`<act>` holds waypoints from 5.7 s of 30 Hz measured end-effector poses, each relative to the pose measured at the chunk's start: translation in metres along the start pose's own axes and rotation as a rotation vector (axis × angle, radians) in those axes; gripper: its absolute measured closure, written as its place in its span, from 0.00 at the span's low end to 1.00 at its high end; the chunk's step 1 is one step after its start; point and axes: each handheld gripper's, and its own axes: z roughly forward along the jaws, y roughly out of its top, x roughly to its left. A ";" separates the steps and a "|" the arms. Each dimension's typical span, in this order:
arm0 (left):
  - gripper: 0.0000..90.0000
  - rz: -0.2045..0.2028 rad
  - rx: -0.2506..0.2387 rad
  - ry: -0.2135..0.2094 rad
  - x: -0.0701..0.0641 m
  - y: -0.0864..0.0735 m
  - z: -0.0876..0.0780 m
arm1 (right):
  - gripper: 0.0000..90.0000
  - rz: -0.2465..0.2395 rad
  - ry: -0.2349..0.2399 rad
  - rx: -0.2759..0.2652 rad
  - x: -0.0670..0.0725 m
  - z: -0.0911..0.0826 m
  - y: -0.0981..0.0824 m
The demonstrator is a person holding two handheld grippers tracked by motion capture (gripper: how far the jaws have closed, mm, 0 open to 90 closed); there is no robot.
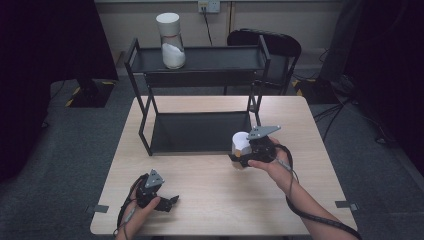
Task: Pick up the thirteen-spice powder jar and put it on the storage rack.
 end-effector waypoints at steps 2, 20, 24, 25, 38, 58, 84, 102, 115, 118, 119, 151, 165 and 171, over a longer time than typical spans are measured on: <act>0.00 0.000 0.000 0.000 0.000 0.000 0.000 | 0.34 -0.009 -0.001 -0.006 0.000 0.003 0.006; 0.00 0.000 0.000 0.000 0.000 0.000 0.000 | 0.34 -0.014 -0.009 -0.004 -0.011 0.026 0.048; 0.00 0.000 0.000 0.000 0.000 0.000 0.000 | 0.34 -0.018 -0.016 -0.001 -0.016 0.028 0.058; 0.00 -0.001 0.000 0.000 0.000 0.000 0.000 | 0.34 -0.011 -0.018 -0.003 -0.017 0.028 0.060; 0.00 0.000 0.000 0.000 0.000 0.000 0.000 | 0.34 -0.004 -0.057 -0.026 -0.032 0.024 0.091; 0.00 0.001 0.000 0.000 0.000 0.000 0.000 | 0.34 -0.006 -0.074 -0.049 -0.040 -0.009 0.137; 0.00 -0.001 0.000 0.000 0.000 0.000 0.000 | 0.34 -0.076 -0.082 -0.055 -0.021 -0.049 0.231; 0.00 0.001 0.000 -0.001 0.000 0.000 0.000 | 0.34 -0.128 -0.066 -0.061 -0.005 -0.049 0.279; 0.00 0.002 0.000 -0.002 0.001 0.000 0.000 | 0.34 -0.131 -0.114 -0.067 -0.008 -0.046 0.300; 0.00 0.002 0.000 -0.002 0.001 0.000 0.000 | 0.34 -0.129 -0.123 -0.068 -0.011 -0.044 0.305; 0.00 0.002 0.000 -0.002 0.001 0.000 0.000 | 0.33 -0.125 -0.124 -0.068 -0.012 -0.044 0.306; 0.00 0.004 -0.002 -0.006 0.002 0.000 0.000 | 0.33 -0.019 -0.137 -0.072 -0.057 0.004 0.309; 0.00 0.004 -0.002 -0.006 0.001 -0.001 0.000 | 0.33 0.019 -0.129 -0.107 -0.064 0.007 0.296; 0.00 0.004 -0.002 -0.006 0.001 0.000 0.000 | 0.32 0.017 -0.131 -0.108 -0.063 0.008 0.294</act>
